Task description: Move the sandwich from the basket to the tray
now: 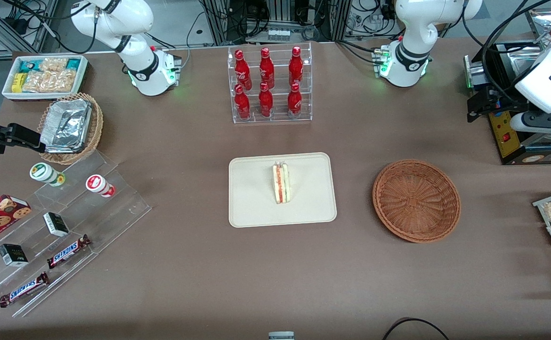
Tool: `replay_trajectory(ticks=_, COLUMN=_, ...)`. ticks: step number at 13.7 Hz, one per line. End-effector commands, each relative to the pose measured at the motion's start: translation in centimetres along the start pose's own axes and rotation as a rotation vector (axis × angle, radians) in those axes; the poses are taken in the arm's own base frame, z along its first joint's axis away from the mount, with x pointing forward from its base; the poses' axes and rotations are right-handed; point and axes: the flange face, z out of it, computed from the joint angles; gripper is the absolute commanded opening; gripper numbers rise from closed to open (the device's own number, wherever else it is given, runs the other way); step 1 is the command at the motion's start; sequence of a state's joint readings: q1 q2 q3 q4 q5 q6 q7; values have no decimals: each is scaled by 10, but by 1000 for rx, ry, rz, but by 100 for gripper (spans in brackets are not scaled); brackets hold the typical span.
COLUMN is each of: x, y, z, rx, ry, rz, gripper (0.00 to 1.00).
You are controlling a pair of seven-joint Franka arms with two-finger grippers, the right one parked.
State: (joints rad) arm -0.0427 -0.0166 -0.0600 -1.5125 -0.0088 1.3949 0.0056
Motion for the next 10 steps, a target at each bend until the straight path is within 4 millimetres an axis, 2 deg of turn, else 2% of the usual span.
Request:
replay_trajectory(ticks=1, x=-3, y=2, z=-6, rx=-3, ry=-6, rz=-5, gripper=100)
replay_trajectory(ticks=4, x=-1, y=3, z=-4, rx=4, ry=-10, rz=-6, gripper=100)
replay_trajectory(ticks=10, x=12, y=-4, z=16, rx=28, ry=-43, rz=-15, gripper=100)
